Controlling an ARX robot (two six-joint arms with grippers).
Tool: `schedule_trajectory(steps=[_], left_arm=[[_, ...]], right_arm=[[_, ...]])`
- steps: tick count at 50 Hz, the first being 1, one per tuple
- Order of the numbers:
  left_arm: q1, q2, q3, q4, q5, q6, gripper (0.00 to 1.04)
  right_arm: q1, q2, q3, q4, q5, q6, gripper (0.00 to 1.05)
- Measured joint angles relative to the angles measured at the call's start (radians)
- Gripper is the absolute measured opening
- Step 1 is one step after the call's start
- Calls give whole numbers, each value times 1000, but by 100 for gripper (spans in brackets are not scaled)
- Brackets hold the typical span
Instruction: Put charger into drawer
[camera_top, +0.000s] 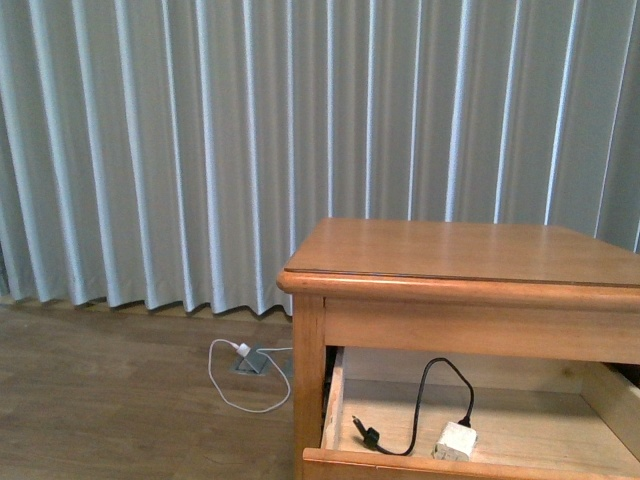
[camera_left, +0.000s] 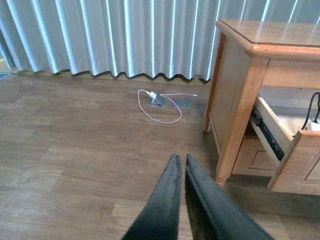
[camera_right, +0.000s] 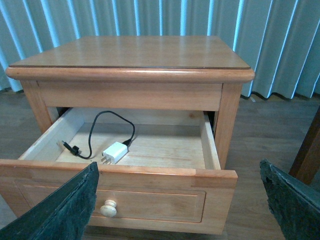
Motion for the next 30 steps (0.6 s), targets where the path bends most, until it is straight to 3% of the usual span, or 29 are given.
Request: schedule_trajectory(steps=[9,11,14,16,26,30], left_arm=[[0,0,0,0,0,0,42],[0,0,0,0,0,0,49],[0,0,0,0,0,0,60],[0,0,0,0,1,0,67],[0,0,0,0,0,0,100],[0,0,0,0,0,0,98]], right_arm=[[0,0,0,0,0,0,96],[-16,8,11,-42,-57,4,96],[-46,32,46,-168,-225,4,96],[-44,52,55,-227,-267,-3,96],[31,187,88,-344,-211,-44,96],[63,289,127,-332,-179,-43,96]])
